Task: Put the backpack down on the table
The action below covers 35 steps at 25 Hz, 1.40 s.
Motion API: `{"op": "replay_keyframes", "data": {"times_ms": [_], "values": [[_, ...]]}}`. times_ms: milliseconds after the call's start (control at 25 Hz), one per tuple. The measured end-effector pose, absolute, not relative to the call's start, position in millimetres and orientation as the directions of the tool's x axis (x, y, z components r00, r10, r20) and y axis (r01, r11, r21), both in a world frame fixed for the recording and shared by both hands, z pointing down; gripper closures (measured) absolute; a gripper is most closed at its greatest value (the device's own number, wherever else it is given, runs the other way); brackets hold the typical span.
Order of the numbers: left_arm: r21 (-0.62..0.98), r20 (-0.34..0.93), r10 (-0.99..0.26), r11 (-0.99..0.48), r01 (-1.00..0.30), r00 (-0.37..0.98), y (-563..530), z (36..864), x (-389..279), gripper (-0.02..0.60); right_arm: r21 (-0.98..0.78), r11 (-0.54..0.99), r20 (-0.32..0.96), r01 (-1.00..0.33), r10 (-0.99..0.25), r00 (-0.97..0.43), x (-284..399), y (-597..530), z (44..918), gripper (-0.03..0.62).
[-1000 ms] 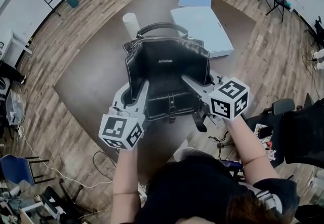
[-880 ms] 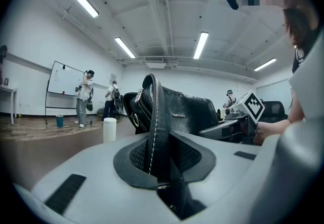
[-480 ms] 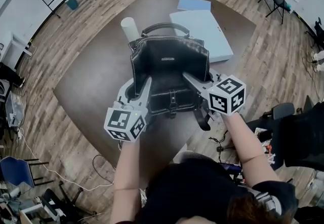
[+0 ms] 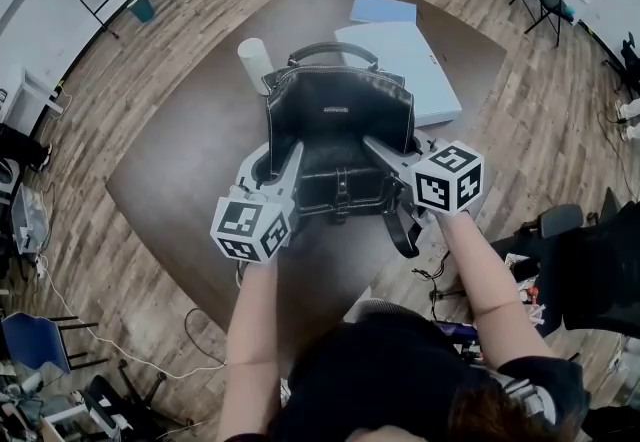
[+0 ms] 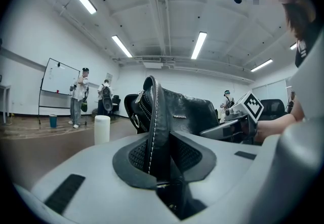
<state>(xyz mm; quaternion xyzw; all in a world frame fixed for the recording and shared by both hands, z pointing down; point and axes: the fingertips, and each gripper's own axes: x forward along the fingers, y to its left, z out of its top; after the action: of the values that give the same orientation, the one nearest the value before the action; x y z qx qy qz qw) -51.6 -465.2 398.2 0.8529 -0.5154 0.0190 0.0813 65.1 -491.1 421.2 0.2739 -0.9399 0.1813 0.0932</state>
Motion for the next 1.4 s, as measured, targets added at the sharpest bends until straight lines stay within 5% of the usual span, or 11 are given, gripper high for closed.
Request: {"op": "replay_keyframes", "data": {"times_ms": [880, 1400], "values": [[0.198, 0.132, -0.866, -0.454, -0.869, 0.483, -487, 424, -67, 0.463, -0.338, 0.813, 0.223, -0.473, -0.419, -0.88, 58, -509, 441, 0.459], [0.255, 0.12, -0.851, -0.471, -0.844, 0.511, -484, 425, -73, 0.415, -0.297, 0.763, 0.261, -0.575, -0.514, -0.817, 75, -511, 433, 0.399]]}}
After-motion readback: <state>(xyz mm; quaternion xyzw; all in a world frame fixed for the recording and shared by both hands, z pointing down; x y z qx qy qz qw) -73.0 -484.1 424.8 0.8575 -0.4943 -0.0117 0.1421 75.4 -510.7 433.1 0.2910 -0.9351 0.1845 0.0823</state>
